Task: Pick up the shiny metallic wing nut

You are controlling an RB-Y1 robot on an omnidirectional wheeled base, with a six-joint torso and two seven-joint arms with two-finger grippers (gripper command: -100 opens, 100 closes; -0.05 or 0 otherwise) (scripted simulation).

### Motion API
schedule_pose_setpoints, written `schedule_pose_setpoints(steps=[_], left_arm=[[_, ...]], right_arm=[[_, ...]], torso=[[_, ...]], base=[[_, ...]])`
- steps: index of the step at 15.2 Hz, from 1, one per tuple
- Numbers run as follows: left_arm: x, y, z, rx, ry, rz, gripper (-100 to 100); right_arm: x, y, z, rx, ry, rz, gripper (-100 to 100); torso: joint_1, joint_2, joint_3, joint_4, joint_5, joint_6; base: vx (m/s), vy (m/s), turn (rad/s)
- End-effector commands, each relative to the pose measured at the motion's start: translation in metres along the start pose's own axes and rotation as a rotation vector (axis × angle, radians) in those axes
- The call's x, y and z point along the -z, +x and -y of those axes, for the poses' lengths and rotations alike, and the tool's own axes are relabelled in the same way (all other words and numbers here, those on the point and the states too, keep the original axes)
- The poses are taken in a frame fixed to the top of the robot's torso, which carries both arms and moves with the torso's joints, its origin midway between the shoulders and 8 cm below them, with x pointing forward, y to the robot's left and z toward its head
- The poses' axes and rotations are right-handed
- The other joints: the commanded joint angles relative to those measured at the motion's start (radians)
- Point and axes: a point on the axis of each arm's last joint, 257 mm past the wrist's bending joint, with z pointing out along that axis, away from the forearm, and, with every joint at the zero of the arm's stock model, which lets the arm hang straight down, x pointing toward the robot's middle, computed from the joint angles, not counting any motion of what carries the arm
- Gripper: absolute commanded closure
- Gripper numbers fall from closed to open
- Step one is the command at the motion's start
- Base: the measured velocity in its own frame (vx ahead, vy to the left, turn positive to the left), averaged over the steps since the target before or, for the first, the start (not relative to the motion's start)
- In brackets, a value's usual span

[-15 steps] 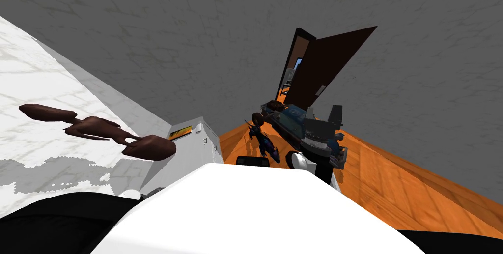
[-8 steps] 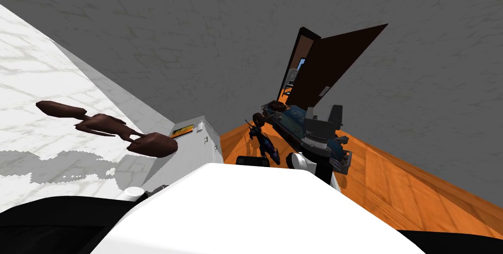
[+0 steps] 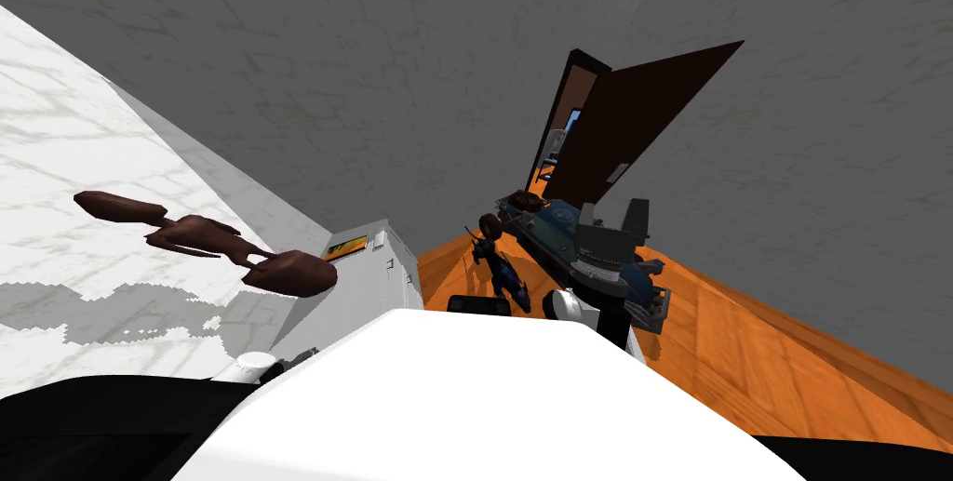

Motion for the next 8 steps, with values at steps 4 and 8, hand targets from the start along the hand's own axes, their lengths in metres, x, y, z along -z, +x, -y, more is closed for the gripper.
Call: schedule_pose_setpoints(steps=[4, 8], left_arm=[[0.015, -0.012, 0.008, -0.003, 0.037, 0.046, 100], [0.019, -0.015, -0.005, 0.008, 0.019, 0.067, 100]], right_arm=[[0.0, 0.0, 0.0, 0.0, 0.0, 0.0, 0], [0.0, 0.0, 0.0, 0.0, 0.0, 0.0, 0]], torso=[[0.002, 0.001, 0.0, 0.0, 0.0, 0.001], [0.004, 0.001, 0.001, 0.0, 0.0, 0.002]], base=[[-0.014, 0.025, -0.084], [-0.018, 0.045, -0.074]])
